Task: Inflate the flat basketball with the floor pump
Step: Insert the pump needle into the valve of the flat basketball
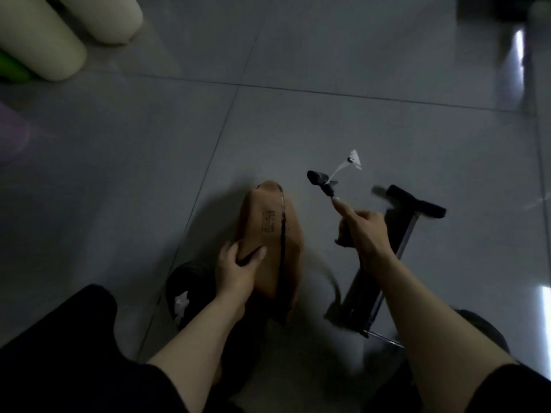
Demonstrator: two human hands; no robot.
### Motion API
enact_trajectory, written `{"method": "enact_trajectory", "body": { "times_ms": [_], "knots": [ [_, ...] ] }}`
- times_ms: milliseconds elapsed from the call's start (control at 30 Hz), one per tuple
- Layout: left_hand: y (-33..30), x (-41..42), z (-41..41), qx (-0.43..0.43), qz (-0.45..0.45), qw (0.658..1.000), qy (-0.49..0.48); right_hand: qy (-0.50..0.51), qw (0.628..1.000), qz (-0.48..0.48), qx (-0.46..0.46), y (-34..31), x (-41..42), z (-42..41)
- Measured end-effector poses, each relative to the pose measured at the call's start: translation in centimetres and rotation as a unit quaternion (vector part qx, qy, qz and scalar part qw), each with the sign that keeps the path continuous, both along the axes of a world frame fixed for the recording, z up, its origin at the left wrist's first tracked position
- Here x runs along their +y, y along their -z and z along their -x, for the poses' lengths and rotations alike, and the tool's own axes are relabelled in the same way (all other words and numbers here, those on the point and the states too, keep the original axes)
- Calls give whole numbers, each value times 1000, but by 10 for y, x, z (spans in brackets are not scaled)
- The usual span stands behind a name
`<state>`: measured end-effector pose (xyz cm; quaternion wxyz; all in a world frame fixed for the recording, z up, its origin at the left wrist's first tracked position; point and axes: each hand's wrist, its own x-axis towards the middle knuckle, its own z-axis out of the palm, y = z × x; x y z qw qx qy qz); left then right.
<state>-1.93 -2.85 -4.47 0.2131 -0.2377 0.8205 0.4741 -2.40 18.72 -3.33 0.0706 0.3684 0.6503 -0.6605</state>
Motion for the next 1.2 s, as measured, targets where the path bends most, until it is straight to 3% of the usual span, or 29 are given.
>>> {"method": "enact_trajectory", "body": {
  "times_ms": [100,233,500,667,767,900,1000,1200],
  "knots": [
    [1,0,-10,4,17,999,35,-53,998,30,-3,-11,-7,-4],
    [0,6,-7,16,55,997,47,-86,996,-8,-32,-9,-13,-11],
    [3,12,-8,27,31,996,84,-79,994,79,8,1,-28,-5],
    [-1,16,-2,78,20,994,79,-68,995,4,71,1,-29,-8],
    [-14,29,7,123,-45,990,54,-72,991,-50,105,-2,-22,-13],
    [-33,54,17,182,-112,977,28,-149,979,-50,130,-15,-19,-24],
    [-42,65,27,117,-210,970,34,-201,970,-43,127,-22,-15,-31],
    [-48,65,26,40,-306,948,72,-280,956,-66,59,-25,-9,-35]
  ]
}}
